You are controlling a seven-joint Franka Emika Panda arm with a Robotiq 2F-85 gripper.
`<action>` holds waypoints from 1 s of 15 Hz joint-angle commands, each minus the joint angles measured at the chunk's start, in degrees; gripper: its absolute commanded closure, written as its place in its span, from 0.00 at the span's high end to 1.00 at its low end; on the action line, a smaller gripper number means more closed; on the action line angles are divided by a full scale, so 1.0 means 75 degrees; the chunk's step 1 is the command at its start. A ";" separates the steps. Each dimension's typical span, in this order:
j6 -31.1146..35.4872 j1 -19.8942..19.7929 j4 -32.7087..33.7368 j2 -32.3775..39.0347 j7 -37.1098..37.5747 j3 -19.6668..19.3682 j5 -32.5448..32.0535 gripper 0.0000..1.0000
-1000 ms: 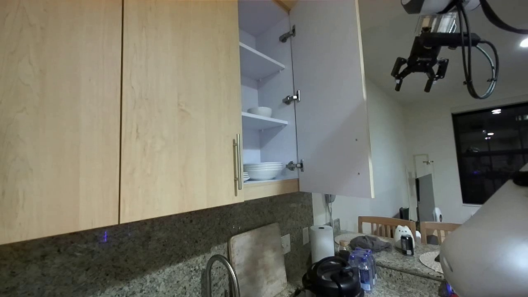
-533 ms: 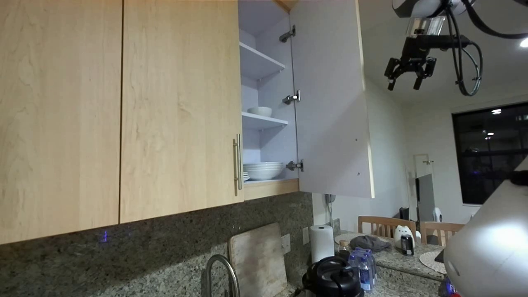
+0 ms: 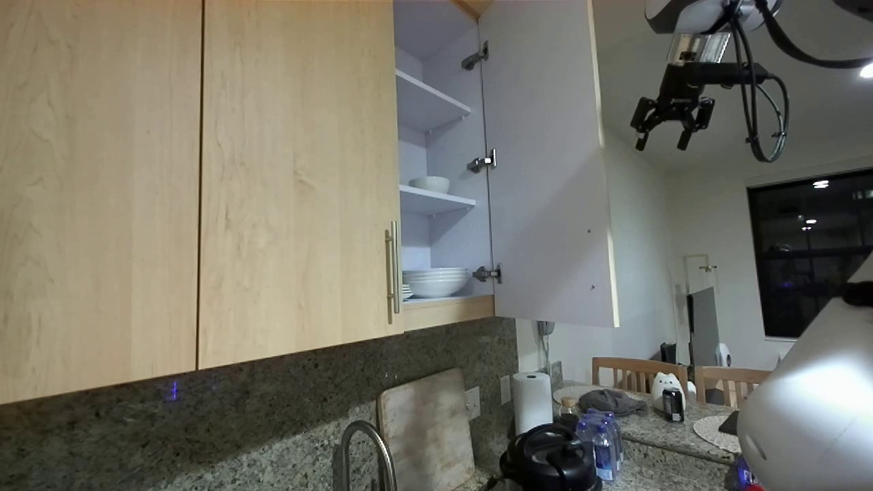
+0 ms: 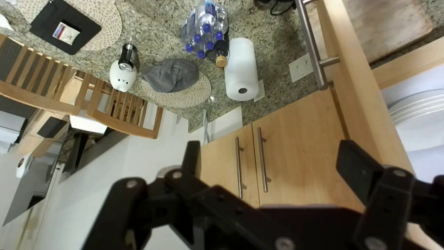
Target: Close the open upper cabinet door
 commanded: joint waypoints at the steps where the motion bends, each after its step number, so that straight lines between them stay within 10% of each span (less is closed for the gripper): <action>1: 0.0356 0.0209 0.0500 0.0599 -0.0348 -0.0279 0.0301 1.00; 15: 0.1251 0.1513 0.1122 0.1265 -0.2820 -0.1517 0.2638 1.00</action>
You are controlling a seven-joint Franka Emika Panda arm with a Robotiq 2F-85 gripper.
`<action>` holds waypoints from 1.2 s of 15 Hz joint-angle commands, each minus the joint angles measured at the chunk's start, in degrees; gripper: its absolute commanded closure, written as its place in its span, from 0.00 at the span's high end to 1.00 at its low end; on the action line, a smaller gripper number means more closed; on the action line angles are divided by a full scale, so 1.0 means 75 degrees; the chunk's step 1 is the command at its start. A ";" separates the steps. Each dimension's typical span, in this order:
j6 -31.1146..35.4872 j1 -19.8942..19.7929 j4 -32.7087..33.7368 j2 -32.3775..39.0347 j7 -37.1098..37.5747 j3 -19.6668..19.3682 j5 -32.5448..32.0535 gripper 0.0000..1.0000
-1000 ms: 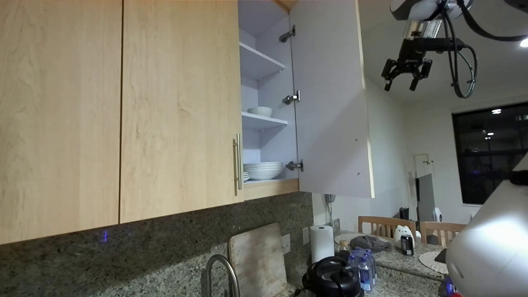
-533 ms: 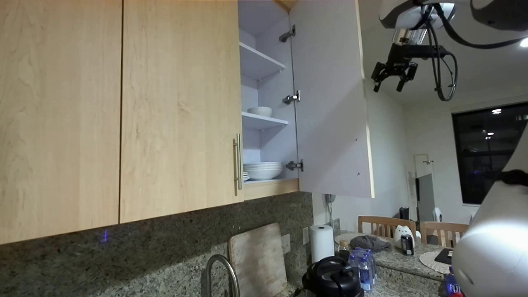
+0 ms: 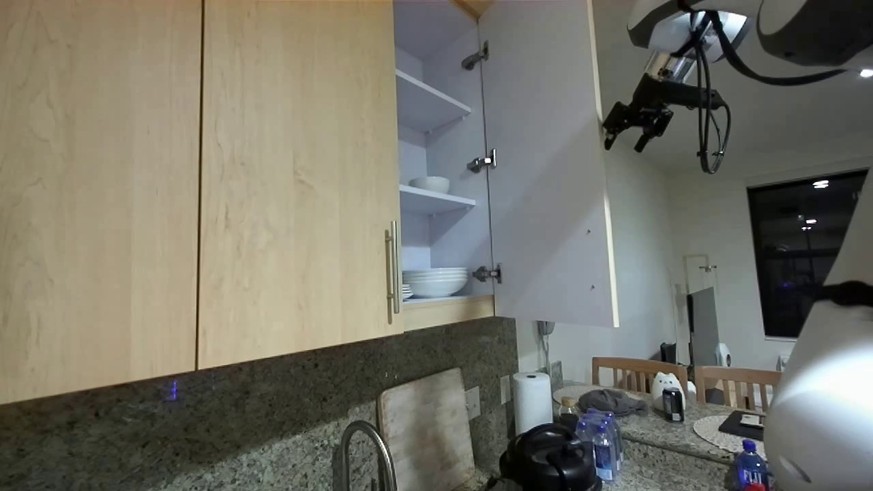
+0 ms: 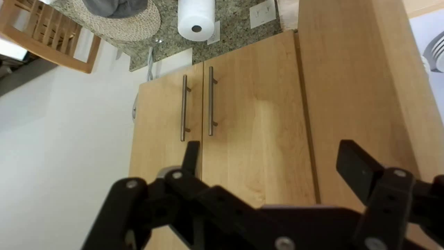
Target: Close the open upper cabinet door
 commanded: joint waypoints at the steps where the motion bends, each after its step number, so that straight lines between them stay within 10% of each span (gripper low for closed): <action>1: 0.0117 0.0386 0.0198 0.0048 -0.0876 -0.0197 0.0576 1.00; 18: -0.0902 0.1082 0.1095 0.0356 -0.2397 0.0337 0.0997 1.00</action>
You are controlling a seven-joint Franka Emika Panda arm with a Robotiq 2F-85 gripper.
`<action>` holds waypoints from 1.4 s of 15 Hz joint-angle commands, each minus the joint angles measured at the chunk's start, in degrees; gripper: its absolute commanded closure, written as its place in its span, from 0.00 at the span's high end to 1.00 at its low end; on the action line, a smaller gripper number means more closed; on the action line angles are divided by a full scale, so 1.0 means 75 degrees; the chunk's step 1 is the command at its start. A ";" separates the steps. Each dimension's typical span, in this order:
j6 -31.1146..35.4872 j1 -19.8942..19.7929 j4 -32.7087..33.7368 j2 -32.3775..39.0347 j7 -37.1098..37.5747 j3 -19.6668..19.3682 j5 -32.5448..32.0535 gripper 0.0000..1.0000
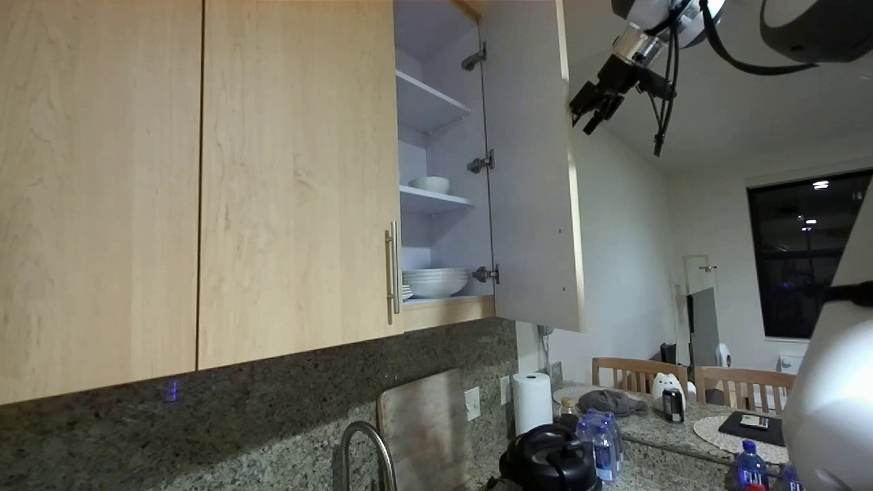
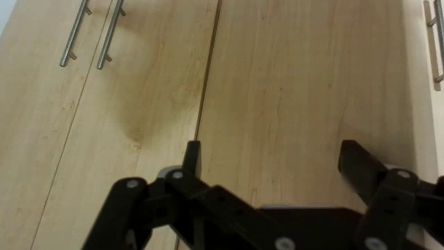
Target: Close the open upper cabinet door
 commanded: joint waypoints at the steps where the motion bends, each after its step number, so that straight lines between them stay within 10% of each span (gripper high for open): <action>1: -0.0356 0.0015 0.0590 0.0545 -0.0103 0.0259 0.0056 1.00; 9: -0.1093 -0.0386 0.2552 0.2212 0.0436 0.1375 0.0185 1.00; 19: -0.2487 -0.0331 0.6049 0.4757 0.0590 0.1177 0.0861 1.00; 20: -0.2399 -0.1036 0.5990 0.4621 0.0738 0.2481 0.0198 1.00; 21: -0.2491 -0.1208 0.6242 0.4768 0.0739 0.2737 0.0098 1.00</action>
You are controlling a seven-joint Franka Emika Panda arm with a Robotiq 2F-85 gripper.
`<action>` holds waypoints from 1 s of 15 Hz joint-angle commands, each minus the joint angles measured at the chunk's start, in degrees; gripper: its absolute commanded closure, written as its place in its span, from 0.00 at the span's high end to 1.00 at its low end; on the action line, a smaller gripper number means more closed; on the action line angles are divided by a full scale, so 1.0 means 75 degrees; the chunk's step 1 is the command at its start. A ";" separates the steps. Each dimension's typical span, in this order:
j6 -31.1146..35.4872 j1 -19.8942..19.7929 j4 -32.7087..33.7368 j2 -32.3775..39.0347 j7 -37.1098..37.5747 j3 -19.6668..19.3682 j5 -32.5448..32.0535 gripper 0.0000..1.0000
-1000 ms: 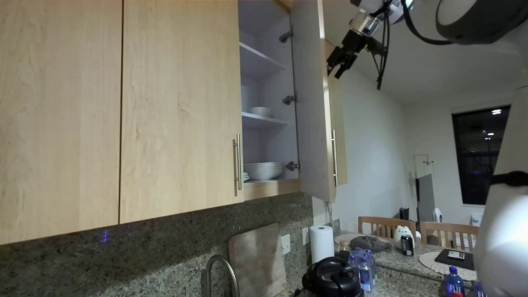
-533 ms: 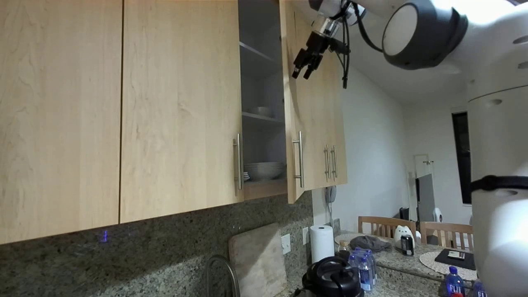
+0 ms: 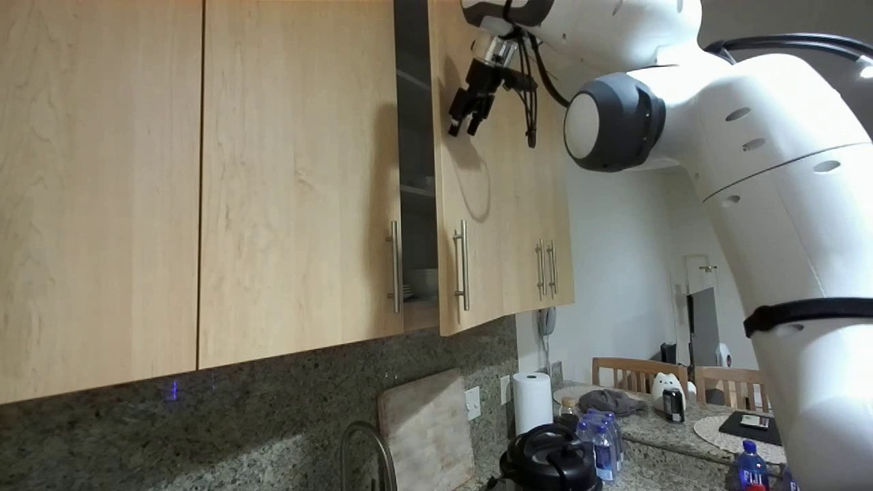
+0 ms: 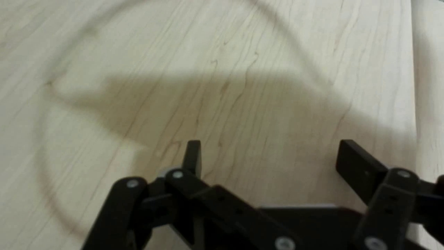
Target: Close the open upper cabinet door
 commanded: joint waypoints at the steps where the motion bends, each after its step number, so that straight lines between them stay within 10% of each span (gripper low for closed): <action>1: -0.0381 -0.1171 0.0931 0.0468 0.0218 0.1635 -0.0471 1.00; 15: -0.4247 -0.2783 0.2365 0.1703 0.0850 0.3658 -0.0431 1.00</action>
